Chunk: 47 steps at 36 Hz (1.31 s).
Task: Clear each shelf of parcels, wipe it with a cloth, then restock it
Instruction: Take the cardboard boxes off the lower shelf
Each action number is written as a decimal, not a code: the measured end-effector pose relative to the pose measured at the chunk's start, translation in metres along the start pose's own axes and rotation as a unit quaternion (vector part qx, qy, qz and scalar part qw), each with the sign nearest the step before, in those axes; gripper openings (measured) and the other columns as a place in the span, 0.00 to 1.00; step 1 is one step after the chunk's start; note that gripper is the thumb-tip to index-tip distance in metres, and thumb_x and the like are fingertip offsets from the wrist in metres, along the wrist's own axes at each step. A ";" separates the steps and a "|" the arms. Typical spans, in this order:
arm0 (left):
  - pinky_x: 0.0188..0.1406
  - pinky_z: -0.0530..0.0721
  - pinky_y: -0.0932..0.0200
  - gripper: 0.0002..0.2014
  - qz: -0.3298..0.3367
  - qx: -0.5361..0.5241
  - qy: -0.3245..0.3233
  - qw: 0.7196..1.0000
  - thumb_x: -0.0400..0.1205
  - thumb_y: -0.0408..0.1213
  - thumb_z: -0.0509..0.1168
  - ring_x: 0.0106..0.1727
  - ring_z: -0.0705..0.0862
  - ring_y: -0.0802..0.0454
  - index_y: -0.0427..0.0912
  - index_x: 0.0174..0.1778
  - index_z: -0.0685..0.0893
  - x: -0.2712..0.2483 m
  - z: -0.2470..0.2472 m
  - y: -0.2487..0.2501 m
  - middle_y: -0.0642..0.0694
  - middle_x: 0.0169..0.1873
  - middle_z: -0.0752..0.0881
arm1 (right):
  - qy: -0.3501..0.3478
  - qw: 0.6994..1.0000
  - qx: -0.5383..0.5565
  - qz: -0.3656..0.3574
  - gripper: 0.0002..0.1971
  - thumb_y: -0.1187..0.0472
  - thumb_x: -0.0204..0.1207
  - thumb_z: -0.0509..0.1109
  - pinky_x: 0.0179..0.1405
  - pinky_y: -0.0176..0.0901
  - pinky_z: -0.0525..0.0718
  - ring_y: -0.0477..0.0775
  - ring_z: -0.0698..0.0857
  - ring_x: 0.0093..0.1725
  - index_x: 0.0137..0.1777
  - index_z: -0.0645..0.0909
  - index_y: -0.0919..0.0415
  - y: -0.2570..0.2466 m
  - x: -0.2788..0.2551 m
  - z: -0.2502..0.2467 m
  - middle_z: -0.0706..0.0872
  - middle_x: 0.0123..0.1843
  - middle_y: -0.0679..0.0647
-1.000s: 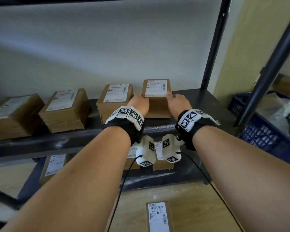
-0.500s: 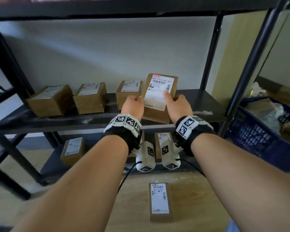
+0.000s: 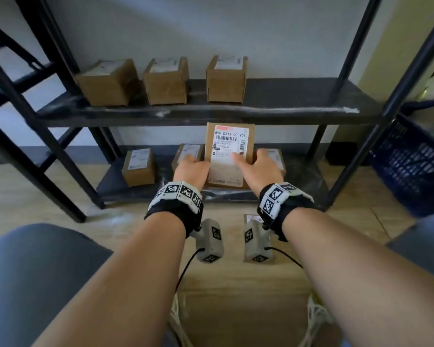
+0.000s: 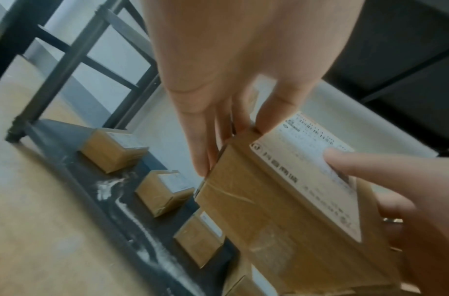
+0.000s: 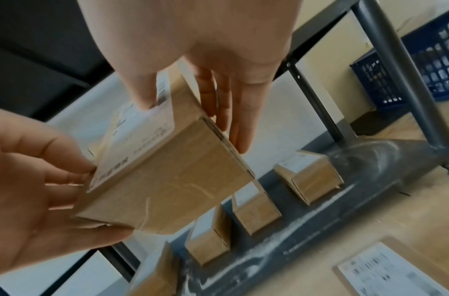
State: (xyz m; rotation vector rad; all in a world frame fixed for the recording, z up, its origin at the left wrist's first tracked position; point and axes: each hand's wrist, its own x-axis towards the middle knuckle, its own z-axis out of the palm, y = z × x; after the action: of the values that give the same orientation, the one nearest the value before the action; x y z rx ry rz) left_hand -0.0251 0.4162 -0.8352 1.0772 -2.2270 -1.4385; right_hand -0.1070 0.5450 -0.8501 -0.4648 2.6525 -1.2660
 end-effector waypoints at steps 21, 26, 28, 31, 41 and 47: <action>0.50 0.88 0.43 0.11 -0.200 0.144 -0.196 0.949 0.78 0.31 0.59 0.47 0.87 0.38 0.35 0.52 0.84 0.081 0.073 -0.186 0.36 0.46 0.87 | -0.220 0.949 -0.177 0.141 0.16 0.46 0.77 0.65 0.33 0.40 0.81 0.51 0.84 0.38 0.57 0.84 0.55 0.112 0.031 0.153 0.88 0.46 0.51; 0.44 0.83 0.53 0.14 -0.193 0.196 -0.233 0.933 0.82 0.31 0.57 0.45 0.84 0.39 0.31 0.58 0.83 0.083 0.092 -0.197 0.33 0.50 0.87 | -0.259 0.926 -0.211 0.178 0.09 0.53 0.78 0.67 0.24 0.38 0.71 0.47 0.78 0.31 0.48 0.82 0.58 0.136 0.035 0.166 0.80 0.35 0.49; 0.48 0.82 0.50 0.15 -0.199 0.207 -0.260 0.922 0.83 0.30 0.56 0.51 0.85 0.37 0.30 0.61 0.81 0.084 0.098 -0.202 0.33 0.55 0.86 | -0.269 0.920 -0.210 0.192 0.06 0.56 0.79 0.67 0.28 0.39 0.75 0.50 0.80 0.34 0.45 0.78 0.58 0.142 0.036 0.168 0.80 0.36 0.51; 0.38 0.78 0.55 0.15 -0.205 0.247 -0.279 0.905 0.86 0.32 0.54 0.47 0.82 0.41 0.30 0.61 0.81 0.083 0.102 -0.206 0.35 0.56 0.85 | -0.290 0.908 -0.219 0.209 0.06 0.58 0.81 0.66 0.34 0.42 0.78 0.55 0.83 0.39 0.45 0.79 0.59 0.147 0.039 0.169 0.84 0.41 0.55; 0.61 0.74 0.61 0.21 -0.191 0.228 -0.196 0.934 0.87 0.32 0.56 0.71 0.75 0.45 0.33 0.77 0.67 0.078 0.085 -0.181 0.39 0.73 0.74 | -0.246 0.921 -0.265 0.146 0.06 0.62 0.79 0.64 0.25 0.40 0.73 0.52 0.78 0.32 0.44 0.80 0.61 0.124 0.050 0.152 0.81 0.36 0.54; 0.67 0.73 0.56 0.21 -0.122 0.253 -0.180 0.943 0.86 0.31 0.56 0.71 0.75 0.42 0.35 0.77 0.69 0.079 0.059 -0.132 0.37 0.72 0.75 | -0.204 0.940 -0.259 0.087 0.10 0.60 0.80 0.64 0.43 0.44 0.80 0.58 0.85 0.47 0.55 0.84 0.62 0.086 0.063 0.112 0.87 0.52 0.58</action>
State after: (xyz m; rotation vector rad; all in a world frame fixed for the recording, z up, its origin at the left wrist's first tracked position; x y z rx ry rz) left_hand -0.0560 0.3693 -0.9896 1.3745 -2.9230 -1.2591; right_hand -0.1525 0.4926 -0.9885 -0.4807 2.5569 -0.3527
